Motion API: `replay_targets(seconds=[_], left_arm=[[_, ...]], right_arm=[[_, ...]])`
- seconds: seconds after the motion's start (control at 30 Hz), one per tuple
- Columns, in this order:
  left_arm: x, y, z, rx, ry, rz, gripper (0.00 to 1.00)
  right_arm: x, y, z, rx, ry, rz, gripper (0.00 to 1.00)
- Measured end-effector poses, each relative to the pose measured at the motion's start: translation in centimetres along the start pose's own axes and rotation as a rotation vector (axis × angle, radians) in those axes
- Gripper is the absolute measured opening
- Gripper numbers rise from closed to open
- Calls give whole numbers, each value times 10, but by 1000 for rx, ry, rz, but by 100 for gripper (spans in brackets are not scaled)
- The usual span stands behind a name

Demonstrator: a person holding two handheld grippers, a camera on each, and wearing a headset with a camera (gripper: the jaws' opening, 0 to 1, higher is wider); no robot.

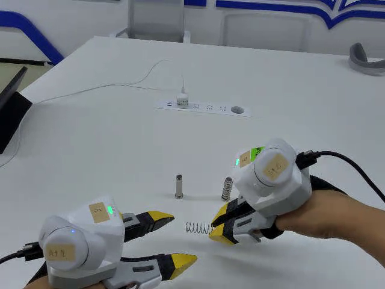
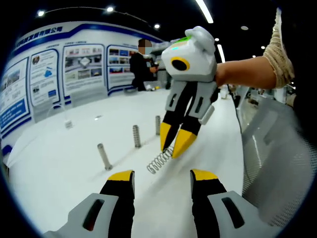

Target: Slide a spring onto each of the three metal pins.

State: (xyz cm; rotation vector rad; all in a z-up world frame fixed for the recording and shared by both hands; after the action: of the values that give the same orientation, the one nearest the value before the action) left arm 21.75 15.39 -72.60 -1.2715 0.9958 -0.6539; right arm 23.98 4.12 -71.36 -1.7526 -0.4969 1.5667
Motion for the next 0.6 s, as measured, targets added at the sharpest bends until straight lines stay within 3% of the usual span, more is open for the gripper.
replay_targets(seconds=[0.6], left_arm=[[2, 1, -7, 71, 40, 16, 26]], right_arm=[[-4, -7, 16, -44, -62, 24, 12]])
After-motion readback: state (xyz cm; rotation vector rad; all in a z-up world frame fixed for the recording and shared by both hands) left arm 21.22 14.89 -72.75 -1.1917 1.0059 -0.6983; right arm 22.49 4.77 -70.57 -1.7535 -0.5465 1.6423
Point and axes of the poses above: the centre of the closed fingertips' face, and the gripper's own axes: x roughly forward along the fingers, z roughly to its left, y roughly out of its underside, the point moved 6 cm from there along -x, roughly backward along the fingers, and after that the axes turned 8 degrees about -z, right-handed, at the moved point
